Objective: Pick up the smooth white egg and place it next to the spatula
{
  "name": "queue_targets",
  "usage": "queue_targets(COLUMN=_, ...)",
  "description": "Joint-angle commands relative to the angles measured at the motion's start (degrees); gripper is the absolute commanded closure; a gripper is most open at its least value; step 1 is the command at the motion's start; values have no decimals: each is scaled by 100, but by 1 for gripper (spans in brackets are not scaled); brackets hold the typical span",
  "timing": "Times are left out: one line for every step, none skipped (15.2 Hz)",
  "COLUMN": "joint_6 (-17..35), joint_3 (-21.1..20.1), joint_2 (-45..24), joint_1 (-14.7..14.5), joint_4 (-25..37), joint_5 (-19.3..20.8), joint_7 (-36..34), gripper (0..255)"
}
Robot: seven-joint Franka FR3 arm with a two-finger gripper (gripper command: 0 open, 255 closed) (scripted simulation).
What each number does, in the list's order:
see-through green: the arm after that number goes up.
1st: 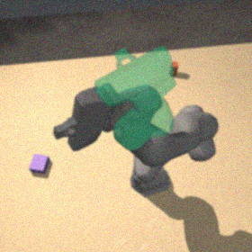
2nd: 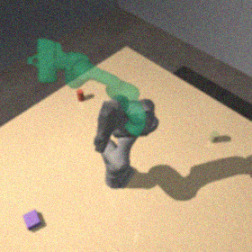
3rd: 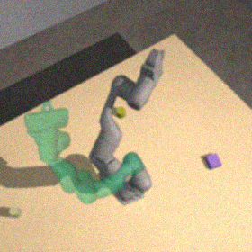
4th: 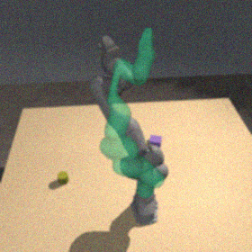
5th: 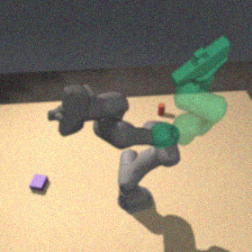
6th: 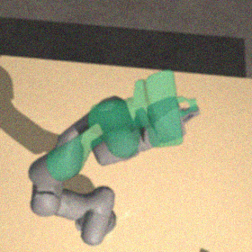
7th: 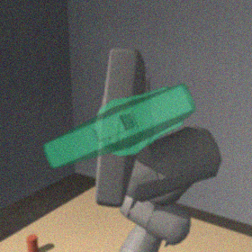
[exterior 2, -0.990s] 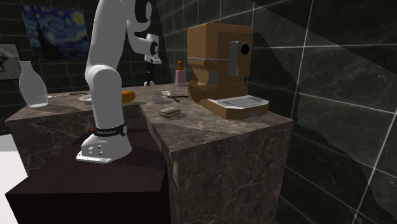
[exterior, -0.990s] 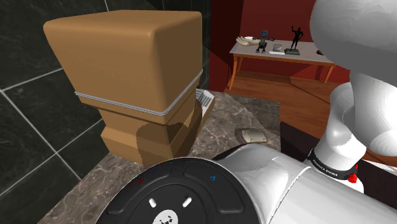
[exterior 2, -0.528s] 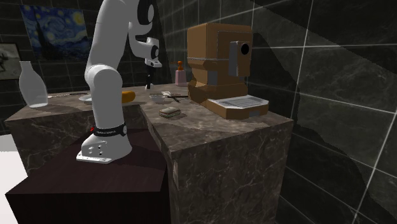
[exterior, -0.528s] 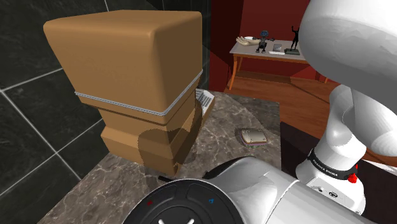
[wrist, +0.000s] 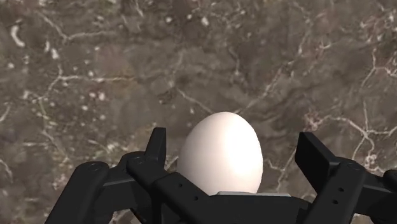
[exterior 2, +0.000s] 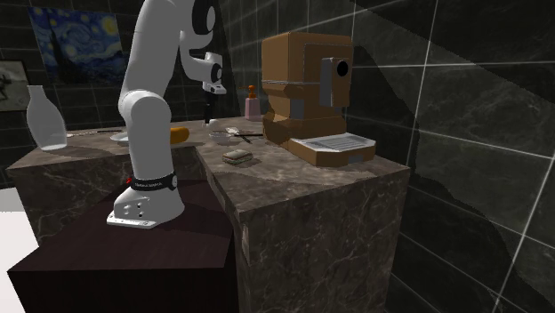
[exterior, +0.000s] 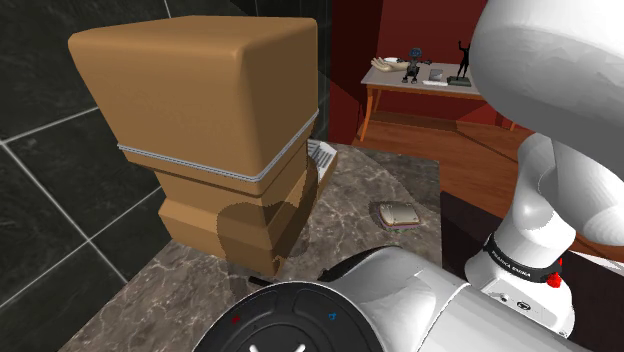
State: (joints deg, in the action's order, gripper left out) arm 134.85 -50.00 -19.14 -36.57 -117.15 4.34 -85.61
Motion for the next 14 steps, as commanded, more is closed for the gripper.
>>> queue_targets(joint_6=0, joint_3=0, joint_2=0, joint_1=0, joint_4=0, joint_5=0, joint_7=0, gripper=0)
queue_targets(joint_6=0, joint_3=0, joint_2=0, joint_1=0, joint_4=0, joint_5=0, joint_7=0, gripper=0)
queue_targets(joint_6=-158, joint_3=-88, joint_2=150, joint_1=111, joint_4=40, joint_5=-141, joint_7=95, gripper=0)
queue_targets(joint_6=-321, joint_3=-169, joint_2=298, joint_1=220, joint_4=88, joint_5=-280, joint_7=189, gripper=0)
queue_targets(joint_6=-487, joint_3=-241, joint_2=443, joint_1=323, joint_4=144, joint_5=-417, joint_7=282, gripper=0)
queue_targets(joint_6=-621, joint_3=-289, joint_2=557, joint_1=399, joint_4=194, joint_5=-523, joint_7=354, gripper=0)
queue_targets(joint_6=-621, joint_3=-286, joint_2=558, joint_1=396, joint_4=194, joint_5=-524, joint_7=355, gripper=0)
queue_targets(joint_6=-621, joint_3=-285, joint_2=559, joint_1=395, joint_4=193, joint_5=-526, joint_7=356, gripper=0)
queue_targets(joint_6=-621, joint_3=-285, joint_2=558, joint_1=395, joint_4=194, joint_5=-525, joint_7=356, gripper=0)
queue_targets(joint_6=-621, joint_3=-285, joint_2=558, joint_1=395, joint_4=194, joint_5=-525, joint_7=355, gripper=0)
queue_targets(joint_6=-621, joint_3=-285, joint_2=558, joint_1=395, joint_4=194, joint_5=-525, joint_7=355, gripper=0)
queue_targets(joint_6=-621, joint_3=-285, joint_2=558, joint_1=395, joint_4=194, joint_5=-525, joint_7=355, gripper=0)
queue_targets(joint_6=-621, joint_3=-285, joint_2=558, joint_1=395, joint_4=194, joint_5=-525, joint_7=355, gripper=0)
queue_targets(joint_6=-621, joint_3=-285, joint_2=558, joint_1=395, joint_4=194, joint_5=-525, joint_7=355, gripper=0)
